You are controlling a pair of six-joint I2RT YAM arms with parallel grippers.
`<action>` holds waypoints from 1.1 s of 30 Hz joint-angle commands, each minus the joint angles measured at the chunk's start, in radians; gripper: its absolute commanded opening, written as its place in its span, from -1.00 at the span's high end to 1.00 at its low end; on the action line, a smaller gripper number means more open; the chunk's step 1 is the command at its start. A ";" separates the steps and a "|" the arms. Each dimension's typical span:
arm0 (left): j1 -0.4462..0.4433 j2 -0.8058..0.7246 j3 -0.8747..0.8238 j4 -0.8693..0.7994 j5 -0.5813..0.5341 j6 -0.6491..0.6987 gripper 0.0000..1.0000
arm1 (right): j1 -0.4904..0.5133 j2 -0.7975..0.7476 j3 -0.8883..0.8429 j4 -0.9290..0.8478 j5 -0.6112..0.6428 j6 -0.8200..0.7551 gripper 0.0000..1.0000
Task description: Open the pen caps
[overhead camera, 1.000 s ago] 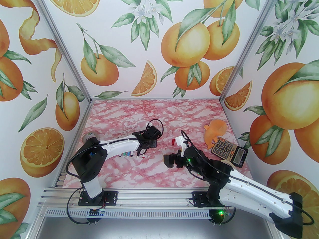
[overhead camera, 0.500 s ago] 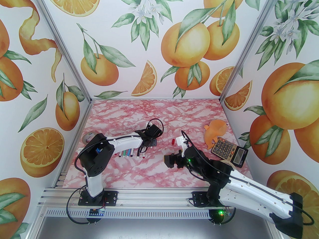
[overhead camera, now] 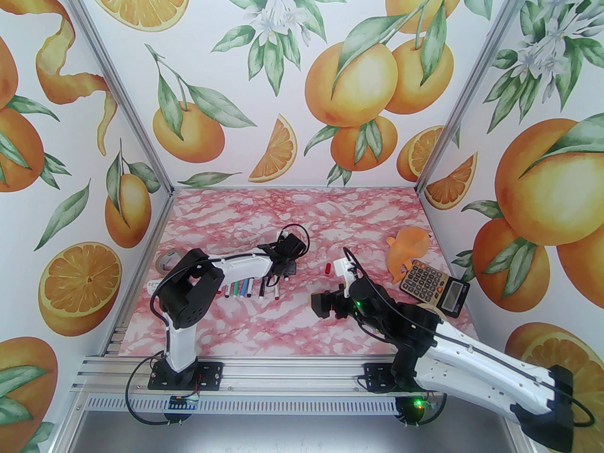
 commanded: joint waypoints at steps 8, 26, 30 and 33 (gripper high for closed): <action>0.010 0.045 0.050 0.010 0.010 0.018 0.54 | 0.009 0.007 0.011 -0.015 0.031 -0.005 -0.99; 0.013 0.097 0.097 -0.023 0.022 0.039 0.54 | 0.009 0.009 0.016 -0.019 0.033 -0.004 -0.99; 0.012 0.094 0.101 -0.029 0.024 0.045 0.65 | 0.009 0.001 0.011 -0.018 0.036 0.002 -0.99; 0.013 0.079 0.100 -0.029 0.027 0.055 0.70 | 0.009 -0.010 0.009 -0.020 0.043 0.012 -0.99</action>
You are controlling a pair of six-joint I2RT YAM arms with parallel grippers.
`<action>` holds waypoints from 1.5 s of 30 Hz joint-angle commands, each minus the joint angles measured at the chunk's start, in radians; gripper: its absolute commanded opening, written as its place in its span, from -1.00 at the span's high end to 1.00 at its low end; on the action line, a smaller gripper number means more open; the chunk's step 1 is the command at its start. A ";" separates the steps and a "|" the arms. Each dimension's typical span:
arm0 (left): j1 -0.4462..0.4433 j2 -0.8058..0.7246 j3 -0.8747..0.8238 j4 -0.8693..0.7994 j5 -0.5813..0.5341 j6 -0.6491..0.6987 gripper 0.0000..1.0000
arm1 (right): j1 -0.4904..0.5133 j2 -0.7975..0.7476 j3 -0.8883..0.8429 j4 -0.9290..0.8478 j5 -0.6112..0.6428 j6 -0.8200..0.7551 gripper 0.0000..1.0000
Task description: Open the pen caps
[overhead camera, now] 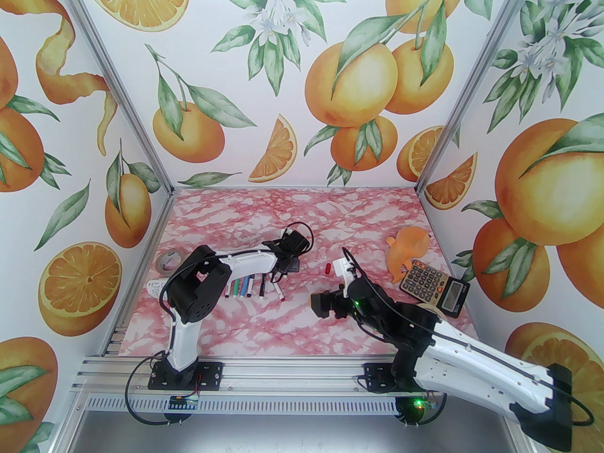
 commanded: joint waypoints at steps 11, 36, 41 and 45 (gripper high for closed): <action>0.008 -0.193 -0.105 0.134 0.198 0.154 0.74 | -0.054 -0.037 0.023 -0.005 -0.020 0.119 -0.95; -0.063 -0.529 -0.412 0.529 0.874 0.239 0.69 | -0.395 0.154 0.127 0.145 -0.292 0.233 -0.38; -0.084 -0.523 -0.400 0.547 0.909 0.239 0.69 | -0.426 0.191 0.144 0.157 -0.307 0.230 -0.31; -0.095 -0.518 -0.393 0.558 0.912 0.235 0.68 | -0.450 0.203 0.149 0.166 -0.330 0.231 -0.23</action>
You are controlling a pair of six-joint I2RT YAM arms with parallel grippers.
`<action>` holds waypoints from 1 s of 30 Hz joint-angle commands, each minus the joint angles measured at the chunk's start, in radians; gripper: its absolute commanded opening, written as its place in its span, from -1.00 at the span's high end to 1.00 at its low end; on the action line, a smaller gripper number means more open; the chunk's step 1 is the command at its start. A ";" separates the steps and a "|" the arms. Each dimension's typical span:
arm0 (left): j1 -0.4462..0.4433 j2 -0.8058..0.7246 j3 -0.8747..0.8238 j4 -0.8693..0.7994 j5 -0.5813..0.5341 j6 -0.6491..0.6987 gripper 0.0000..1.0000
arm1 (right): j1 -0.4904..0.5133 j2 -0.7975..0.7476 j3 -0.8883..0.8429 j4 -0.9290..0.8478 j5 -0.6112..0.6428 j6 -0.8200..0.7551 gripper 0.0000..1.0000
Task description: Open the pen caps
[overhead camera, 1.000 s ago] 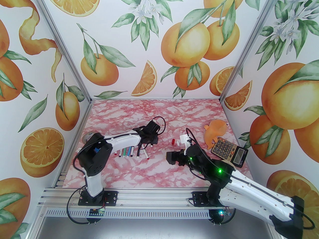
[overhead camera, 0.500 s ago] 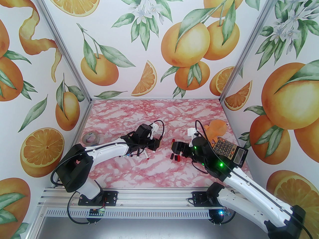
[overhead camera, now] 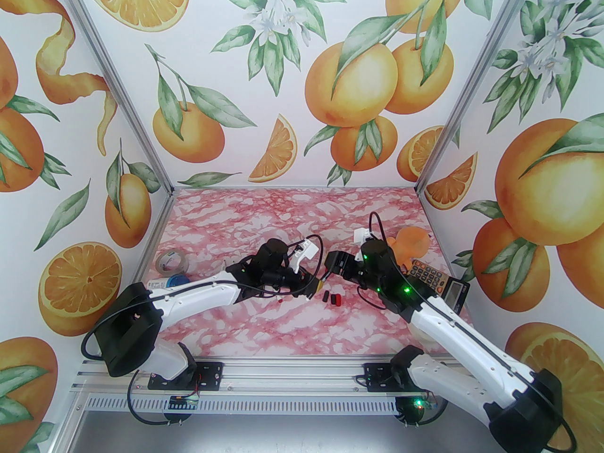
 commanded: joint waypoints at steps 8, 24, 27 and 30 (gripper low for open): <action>-0.019 -0.006 0.013 0.126 0.047 -0.029 0.68 | -0.024 0.008 0.031 0.034 -0.059 0.013 0.02; -0.025 0.013 0.014 0.129 0.048 -0.022 0.69 | -0.029 -0.007 0.014 0.059 -0.093 0.040 0.41; -0.024 0.013 0.018 0.125 0.046 -0.020 0.69 | -0.029 -0.007 0.009 0.060 -0.093 0.042 0.46; -0.025 0.013 0.016 0.123 0.044 -0.018 0.69 | -0.029 -0.007 0.007 0.059 -0.097 0.042 0.49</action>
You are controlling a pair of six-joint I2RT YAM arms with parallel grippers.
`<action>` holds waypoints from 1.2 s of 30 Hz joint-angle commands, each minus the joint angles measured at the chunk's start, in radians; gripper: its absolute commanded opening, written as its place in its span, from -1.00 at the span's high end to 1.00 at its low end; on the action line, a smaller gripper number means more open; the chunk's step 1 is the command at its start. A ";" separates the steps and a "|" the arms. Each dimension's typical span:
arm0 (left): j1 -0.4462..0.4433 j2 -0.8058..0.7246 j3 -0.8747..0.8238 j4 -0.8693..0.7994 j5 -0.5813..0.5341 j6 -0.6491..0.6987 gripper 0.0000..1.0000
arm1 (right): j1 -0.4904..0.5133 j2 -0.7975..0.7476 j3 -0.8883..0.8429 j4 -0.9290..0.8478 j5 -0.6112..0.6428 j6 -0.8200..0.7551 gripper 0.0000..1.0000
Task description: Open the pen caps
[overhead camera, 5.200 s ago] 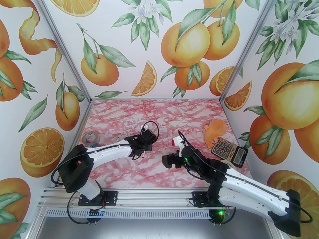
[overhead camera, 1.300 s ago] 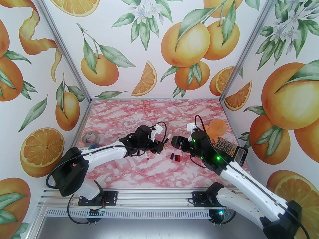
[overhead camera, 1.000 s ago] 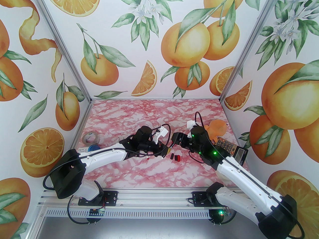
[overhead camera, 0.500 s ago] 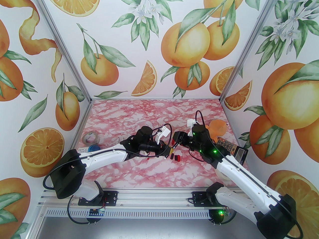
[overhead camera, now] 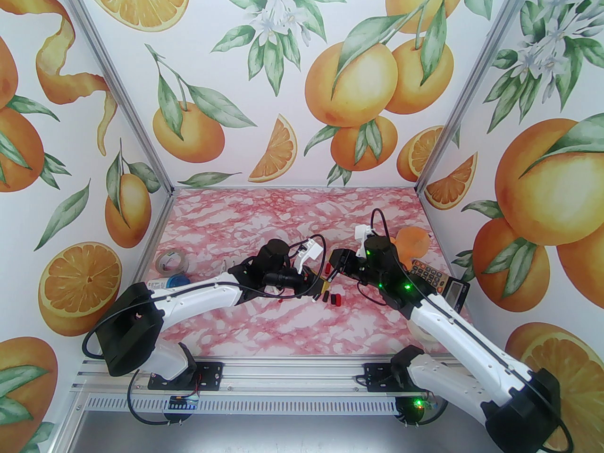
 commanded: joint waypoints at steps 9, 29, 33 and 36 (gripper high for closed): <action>-0.003 0.001 0.015 0.031 0.004 0.006 0.69 | -0.003 -0.016 0.002 0.022 -0.029 0.004 0.64; -0.029 0.030 -0.003 0.139 -0.034 -0.063 0.34 | -0.004 -0.057 0.013 0.035 -0.025 0.033 0.79; -0.041 0.045 0.004 0.158 -0.034 -0.071 0.31 | -0.004 -0.068 0.005 0.047 -0.026 0.042 0.79; -0.047 0.053 0.007 0.177 -0.036 -0.078 0.31 | -0.005 -0.069 0.001 0.055 -0.033 0.046 0.79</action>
